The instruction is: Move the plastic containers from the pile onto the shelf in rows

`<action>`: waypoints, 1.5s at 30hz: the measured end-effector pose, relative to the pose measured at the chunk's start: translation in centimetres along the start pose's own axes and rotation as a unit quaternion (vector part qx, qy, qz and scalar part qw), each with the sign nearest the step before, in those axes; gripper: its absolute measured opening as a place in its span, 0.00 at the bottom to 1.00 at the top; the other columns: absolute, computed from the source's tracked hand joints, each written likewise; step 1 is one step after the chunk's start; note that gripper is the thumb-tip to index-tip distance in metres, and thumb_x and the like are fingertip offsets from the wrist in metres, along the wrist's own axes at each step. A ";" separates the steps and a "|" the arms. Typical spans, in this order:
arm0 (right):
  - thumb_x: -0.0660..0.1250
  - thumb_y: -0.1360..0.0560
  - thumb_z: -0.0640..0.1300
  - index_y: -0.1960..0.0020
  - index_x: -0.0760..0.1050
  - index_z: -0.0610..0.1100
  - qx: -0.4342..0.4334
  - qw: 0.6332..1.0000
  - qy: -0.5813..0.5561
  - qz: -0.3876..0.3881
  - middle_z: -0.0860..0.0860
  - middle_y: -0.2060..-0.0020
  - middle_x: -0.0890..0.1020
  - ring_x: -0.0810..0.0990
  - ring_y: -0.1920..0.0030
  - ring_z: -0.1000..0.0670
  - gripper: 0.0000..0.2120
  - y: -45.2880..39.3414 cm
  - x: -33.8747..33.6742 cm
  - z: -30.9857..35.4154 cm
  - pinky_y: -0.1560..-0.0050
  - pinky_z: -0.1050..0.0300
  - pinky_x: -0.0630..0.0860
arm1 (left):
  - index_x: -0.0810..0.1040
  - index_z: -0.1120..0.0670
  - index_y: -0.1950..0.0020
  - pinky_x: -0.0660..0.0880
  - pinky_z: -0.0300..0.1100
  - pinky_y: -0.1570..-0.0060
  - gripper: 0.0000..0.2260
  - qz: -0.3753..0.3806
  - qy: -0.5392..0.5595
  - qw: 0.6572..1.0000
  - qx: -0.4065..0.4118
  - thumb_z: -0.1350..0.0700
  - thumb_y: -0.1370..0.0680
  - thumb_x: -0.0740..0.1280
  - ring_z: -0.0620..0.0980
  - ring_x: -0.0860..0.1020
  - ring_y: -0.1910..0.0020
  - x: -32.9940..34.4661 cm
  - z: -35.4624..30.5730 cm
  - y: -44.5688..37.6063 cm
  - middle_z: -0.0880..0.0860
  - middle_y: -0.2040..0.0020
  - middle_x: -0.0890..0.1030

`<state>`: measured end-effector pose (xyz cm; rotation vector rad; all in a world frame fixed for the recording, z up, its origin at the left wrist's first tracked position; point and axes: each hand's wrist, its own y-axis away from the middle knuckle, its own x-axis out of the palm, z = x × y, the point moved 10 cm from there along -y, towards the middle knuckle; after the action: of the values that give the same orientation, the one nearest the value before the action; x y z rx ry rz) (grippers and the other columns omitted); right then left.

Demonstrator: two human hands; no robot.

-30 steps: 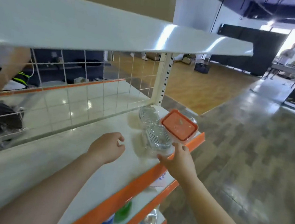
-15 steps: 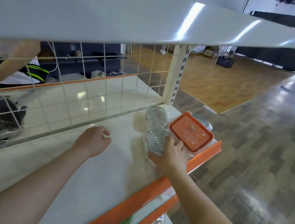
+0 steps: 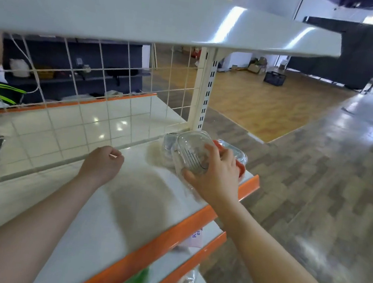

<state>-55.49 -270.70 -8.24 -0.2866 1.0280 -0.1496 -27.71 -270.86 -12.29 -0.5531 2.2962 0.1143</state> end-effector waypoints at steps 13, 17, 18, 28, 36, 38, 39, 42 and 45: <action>0.72 0.33 0.57 0.28 0.63 0.51 0.022 0.997 0.011 -0.067 0.45 0.37 0.66 0.64 0.34 0.43 0.37 -3.4 -6.9 -6.0 0.33 0.49 0.58 | 0.67 0.60 0.29 0.65 0.44 0.37 0.25 0.105 0.019 0.994 -0.018 0.49 0.22 0.64 0.57 0.69 0.32 11.5 -6.2 -1.4 0.58 0.30 0.70; 0.72 0.32 0.56 0.27 0.62 0.52 0.017 0.999 0.001 -0.039 0.46 0.36 0.65 0.62 0.33 0.45 0.37 -4.5 -6.1 -6.6 0.33 0.51 0.56 | 0.72 0.63 0.36 0.71 0.45 0.46 0.25 0.086 0.080 0.987 -0.109 0.45 0.23 0.65 0.60 0.76 0.41 13.4 -4.6 -2.9 0.61 0.39 0.76; 0.72 0.32 0.56 0.27 0.62 0.52 0.013 0.999 0.003 -0.032 0.47 0.36 0.64 0.61 0.33 0.45 0.37 -4.8 -5.8 -6.6 0.32 0.51 0.55 | 0.74 0.64 0.39 0.73 0.47 0.47 0.25 0.079 0.092 0.985 -0.122 0.44 0.24 0.66 0.61 0.77 0.43 13.7 -4.3 -3.4 0.62 0.41 0.78; 0.70 0.32 0.58 0.27 0.61 0.54 -0.002 0.999 0.031 0.010 0.47 0.35 0.64 0.61 0.33 0.47 0.37 -7.2 -3.4 -7.5 0.33 0.52 0.55 | 0.65 0.64 0.30 0.65 0.49 0.34 0.37 0.070 0.028 0.978 -0.193 0.36 0.26 0.64 0.60 0.64 0.30 16.3 -2.8 -5.8 0.63 0.32 0.69; 0.71 0.32 0.58 0.28 0.62 0.54 -0.025 0.999 0.016 0.021 0.47 0.35 0.65 0.61 0.33 0.47 0.36 -7.7 -1.9 -7.0 0.32 0.52 0.54 | 0.69 0.60 0.30 0.66 0.49 0.33 0.37 0.074 0.078 0.974 -0.200 0.35 0.29 0.68 0.60 0.67 0.32 16.1 -1.6 -5.8 0.62 0.33 0.69; 0.71 0.32 0.58 0.28 0.62 0.54 -0.037 0.999 0.013 0.021 0.47 0.35 0.65 0.61 0.33 0.47 0.36 -7.7 -1.7 -6.4 0.32 0.52 0.55 | 0.76 0.57 0.37 0.70 0.52 0.37 0.39 0.079 0.099 0.975 -0.184 0.29 0.36 0.68 0.61 0.74 0.39 15.9 -0.8 -5.8 0.60 0.39 0.77; 0.71 0.33 0.59 0.28 0.62 0.54 -0.042 0.999 0.010 0.022 0.47 0.36 0.65 0.61 0.33 0.47 0.36 -7.7 -1.5 -6.0 0.32 0.51 0.55 | 0.79 0.55 0.43 0.72 0.53 0.39 0.39 0.076 0.110 0.976 -0.175 0.27 0.41 0.67 0.60 0.77 0.43 15.7 -0.2 -5.8 0.59 0.43 0.80; 0.70 0.32 0.60 0.28 0.62 0.54 -0.056 0.998 0.009 0.031 0.47 0.36 0.64 0.61 0.33 0.46 0.36 -7.4 -1.0 -5.0 0.32 0.52 0.55 | 0.78 0.54 0.55 0.74 0.54 0.41 0.27 0.072 0.124 0.975 -0.171 0.32 0.39 0.67 0.60 0.78 0.47 14.2 1.4 -4.8 0.58 0.49 0.81; 0.71 0.33 0.58 0.28 0.63 0.53 -0.069 0.997 0.003 0.034 0.47 0.36 0.65 0.62 0.34 0.45 0.36 -6.9 -0.4 -3.8 0.34 0.53 0.56 | 0.75 0.54 0.56 0.73 0.50 0.44 0.20 0.050 0.141 0.975 -0.165 0.38 0.32 0.71 0.59 0.77 0.46 11.6 2.4 -3.0 0.58 0.49 0.80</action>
<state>-58.92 -277.77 -7.69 -0.3761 1.0552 -0.0186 -32.01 -277.12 -21.87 -0.6557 2.6014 0.5017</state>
